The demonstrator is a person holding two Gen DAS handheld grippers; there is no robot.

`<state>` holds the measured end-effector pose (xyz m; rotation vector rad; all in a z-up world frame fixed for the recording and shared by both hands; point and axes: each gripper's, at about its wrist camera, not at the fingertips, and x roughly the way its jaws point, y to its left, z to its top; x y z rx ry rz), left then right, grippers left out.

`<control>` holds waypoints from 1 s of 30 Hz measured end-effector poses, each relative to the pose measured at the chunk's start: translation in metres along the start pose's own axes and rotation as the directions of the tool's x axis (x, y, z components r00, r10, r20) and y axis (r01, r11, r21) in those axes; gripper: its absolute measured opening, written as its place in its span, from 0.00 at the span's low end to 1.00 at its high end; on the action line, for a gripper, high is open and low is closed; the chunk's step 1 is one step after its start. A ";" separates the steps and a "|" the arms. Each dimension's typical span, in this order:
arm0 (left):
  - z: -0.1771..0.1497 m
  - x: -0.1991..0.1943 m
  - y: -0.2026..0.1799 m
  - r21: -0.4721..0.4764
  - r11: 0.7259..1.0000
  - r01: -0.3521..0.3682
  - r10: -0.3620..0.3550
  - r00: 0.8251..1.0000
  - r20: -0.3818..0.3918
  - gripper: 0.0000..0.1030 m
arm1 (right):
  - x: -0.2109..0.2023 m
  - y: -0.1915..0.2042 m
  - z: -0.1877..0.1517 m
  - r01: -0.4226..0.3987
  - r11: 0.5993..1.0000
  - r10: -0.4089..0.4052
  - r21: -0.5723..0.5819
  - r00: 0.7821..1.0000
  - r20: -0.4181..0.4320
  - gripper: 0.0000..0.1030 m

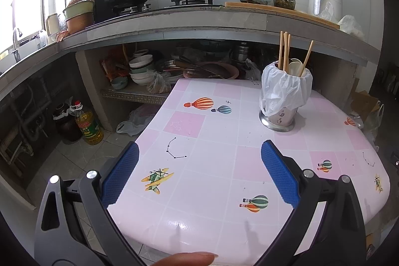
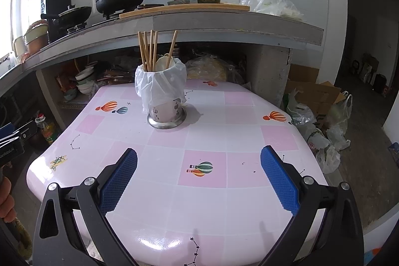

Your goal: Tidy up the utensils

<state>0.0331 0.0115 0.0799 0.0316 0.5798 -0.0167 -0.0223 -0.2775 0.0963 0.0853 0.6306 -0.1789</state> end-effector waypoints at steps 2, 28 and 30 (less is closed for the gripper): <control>0.000 0.000 0.000 -0.002 1.000 -0.001 0.001 1.000 0.002 0.92 | 0.001 0.001 0.000 -0.001 1.000 0.001 -0.002 1.000 -0.002 0.94; -0.001 0.001 0.006 -0.012 1.000 -0.002 0.002 1.000 -0.009 0.92 | 0.002 0.006 0.003 -0.011 1.000 0.011 -0.009 1.000 -0.004 0.94; -0.001 0.001 0.006 -0.012 1.000 -0.001 0.001 1.000 -0.008 0.92 | 0.001 0.006 0.002 -0.011 1.000 0.011 -0.009 1.000 -0.004 0.94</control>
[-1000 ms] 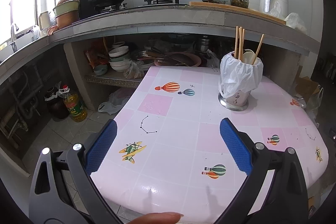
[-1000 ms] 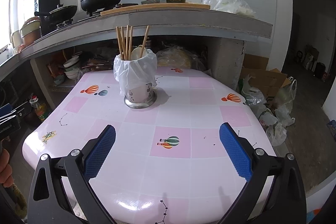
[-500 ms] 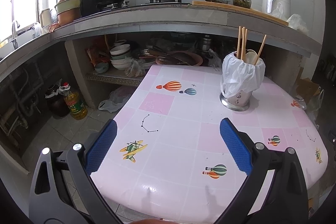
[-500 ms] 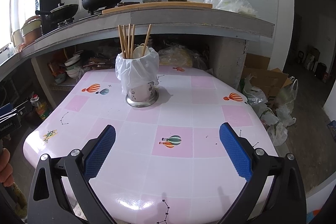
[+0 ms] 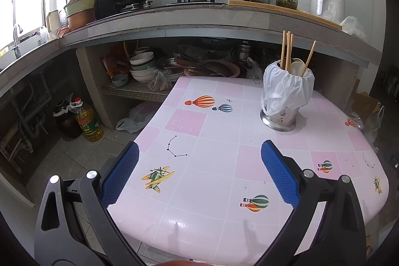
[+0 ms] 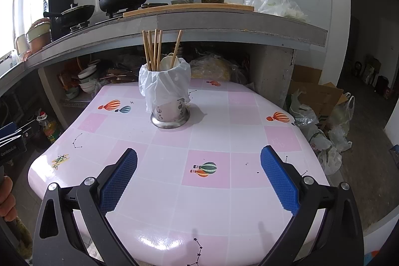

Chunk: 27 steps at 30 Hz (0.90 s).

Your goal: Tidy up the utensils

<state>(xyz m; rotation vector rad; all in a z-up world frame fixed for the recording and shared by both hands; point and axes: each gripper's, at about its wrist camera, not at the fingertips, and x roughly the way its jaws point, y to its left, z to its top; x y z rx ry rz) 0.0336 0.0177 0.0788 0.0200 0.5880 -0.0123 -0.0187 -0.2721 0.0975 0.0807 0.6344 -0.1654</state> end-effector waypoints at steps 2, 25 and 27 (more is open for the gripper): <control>0.000 0.000 0.000 0.000 1.000 0.000 0.000 1.000 -0.001 0.92 | 0.000 0.000 0.000 0.000 1.000 0.000 0.000 1.000 0.000 0.94; -0.001 0.003 -0.007 0.003 1.000 0.004 -0.004 1.000 -0.015 0.92 | -0.001 0.003 0.001 -0.006 1.000 0.006 -0.006 1.000 -0.001 0.94; -0.001 0.004 -0.006 0.002 1.000 0.003 -0.003 1.000 -0.015 0.92 | -0.001 0.003 0.001 -0.008 1.000 0.008 -0.007 1.000 0.000 0.94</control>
